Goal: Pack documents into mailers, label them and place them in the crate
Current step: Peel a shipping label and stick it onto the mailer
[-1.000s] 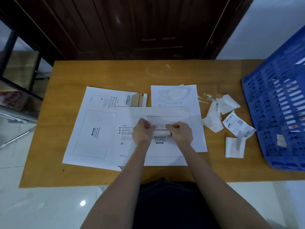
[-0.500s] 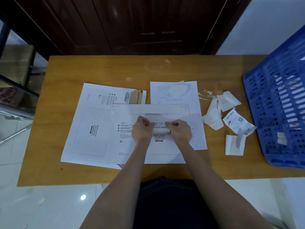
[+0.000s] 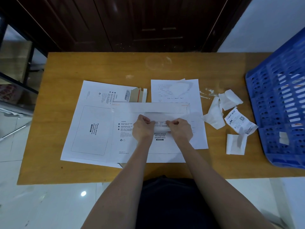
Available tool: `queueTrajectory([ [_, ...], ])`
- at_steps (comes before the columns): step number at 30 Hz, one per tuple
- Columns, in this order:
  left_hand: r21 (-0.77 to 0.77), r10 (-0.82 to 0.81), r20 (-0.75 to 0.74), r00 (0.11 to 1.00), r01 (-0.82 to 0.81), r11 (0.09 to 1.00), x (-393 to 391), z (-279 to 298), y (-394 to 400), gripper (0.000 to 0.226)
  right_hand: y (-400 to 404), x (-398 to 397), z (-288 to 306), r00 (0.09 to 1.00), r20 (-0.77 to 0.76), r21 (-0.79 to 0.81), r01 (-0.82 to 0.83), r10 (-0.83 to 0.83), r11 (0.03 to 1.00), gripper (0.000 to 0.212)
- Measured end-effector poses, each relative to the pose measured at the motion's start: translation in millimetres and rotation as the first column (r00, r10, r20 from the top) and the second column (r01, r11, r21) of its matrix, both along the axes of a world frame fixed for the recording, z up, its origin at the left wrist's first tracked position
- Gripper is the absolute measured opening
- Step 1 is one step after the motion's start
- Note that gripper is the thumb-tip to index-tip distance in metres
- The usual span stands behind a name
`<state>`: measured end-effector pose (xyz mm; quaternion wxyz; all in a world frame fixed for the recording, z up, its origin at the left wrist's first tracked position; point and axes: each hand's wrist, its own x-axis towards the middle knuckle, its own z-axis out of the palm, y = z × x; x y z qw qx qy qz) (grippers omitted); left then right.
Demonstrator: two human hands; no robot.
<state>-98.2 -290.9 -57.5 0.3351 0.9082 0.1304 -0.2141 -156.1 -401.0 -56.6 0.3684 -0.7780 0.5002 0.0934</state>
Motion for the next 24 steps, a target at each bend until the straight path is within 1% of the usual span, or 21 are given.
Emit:
queueTrajectory([
  [9,0.049,-0.023,-0.041,0.999,0.025,0.999,4,2,-1,0.017,0,1,-1,0.999,-0.036,-0.03,-0.04,0.039,0.999,0.024],
  [11,0.075,-0.056,-0.053,0.997,0.059,0.995,6,4,-1,0.016,0,2,-1,0.996,-0.052,-0.053,-0.075,0.073,0.996,0.023],
  [13,0.107,-0.108,-0.058,0.992,0.114,0.988,9,6,-1,0.016,-1,3,1,0.986,-0.091,-0.107,-0.15,0.14,0.983,0.025],
  [15,0.167,-0.172,-0.055,0.984,0.179,0.97,11,8,0,0.02,-3,5,3,0.962,-0.154,-0.191,-0.252,0.225,0.949,0.03],
  [17,0.248,-0.239,-0.046,0.97,0.243,0.938,12,10,2,0.028,-5,7,5,0.943,-0.197,-0.234,-0.311,0.268,0.921,0.036],
  [19,0.273,-0.268,-0.053,0.962,0.272,0.923,11,9,3,0.034,-5,10,4,0.942,-0.204,-0.194,-0.306,0.266,0.932,0.045],
  [21,0.257,-0.267,-0.076,0.961,0.278,0.926,11,7,4,0.037,-3,13,4,0.94,-0.218,-0.162,-0.3,0.262,0.94,0.06],
  [24,0.255,-0.263,-0.088,0.961,0.277,0.927,11,7,2,0.047,2,16,5,0.929,-0.263,-0.172,-0.31,0.259,0.935,0.077],
])
